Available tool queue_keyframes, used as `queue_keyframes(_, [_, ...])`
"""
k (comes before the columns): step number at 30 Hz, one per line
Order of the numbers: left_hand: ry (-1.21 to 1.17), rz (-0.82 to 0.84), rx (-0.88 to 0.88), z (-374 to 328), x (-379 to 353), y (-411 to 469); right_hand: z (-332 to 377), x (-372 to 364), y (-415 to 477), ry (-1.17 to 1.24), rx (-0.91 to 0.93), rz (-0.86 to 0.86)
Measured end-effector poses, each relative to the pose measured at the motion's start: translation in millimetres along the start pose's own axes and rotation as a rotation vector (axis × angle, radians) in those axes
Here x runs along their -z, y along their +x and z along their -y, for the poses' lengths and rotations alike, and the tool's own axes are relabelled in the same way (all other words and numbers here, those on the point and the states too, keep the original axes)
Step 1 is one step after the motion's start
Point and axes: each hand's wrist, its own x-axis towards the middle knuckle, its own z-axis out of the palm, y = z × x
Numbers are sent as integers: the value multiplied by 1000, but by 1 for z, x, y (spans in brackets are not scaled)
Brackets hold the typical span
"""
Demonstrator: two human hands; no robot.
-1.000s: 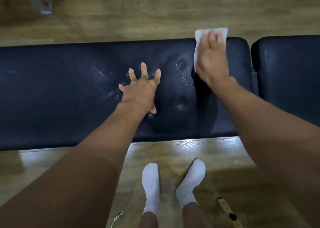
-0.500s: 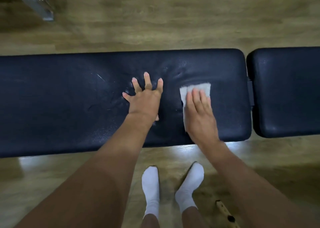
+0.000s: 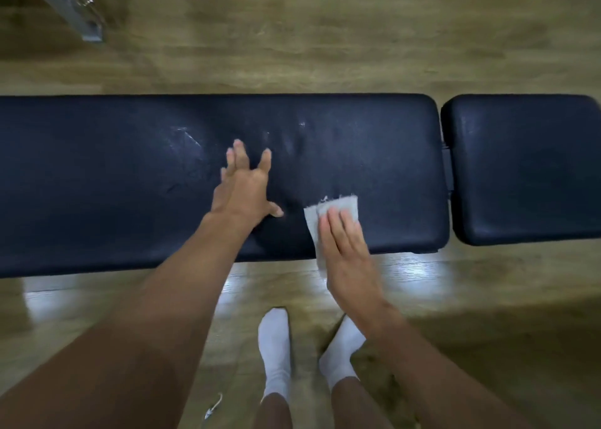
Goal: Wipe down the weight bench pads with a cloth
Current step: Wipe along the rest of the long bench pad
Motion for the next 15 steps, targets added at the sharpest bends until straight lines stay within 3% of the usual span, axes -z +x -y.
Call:
queue_keyframes(4, [95,42,49,34,-6,-14,2,7,28,35,-7,-27])
queue_keyframes(8, [79,61,46,32,-9,-5,-6,32,146,38,-87,-168])
queue_keyframes(11, [92,73,42,34,-9,-1,-12,53,213,26,-125,-170])
queue_keyframes(15, [94,80,43,30,-6,-5,-4,45,178,19,-95,-148])
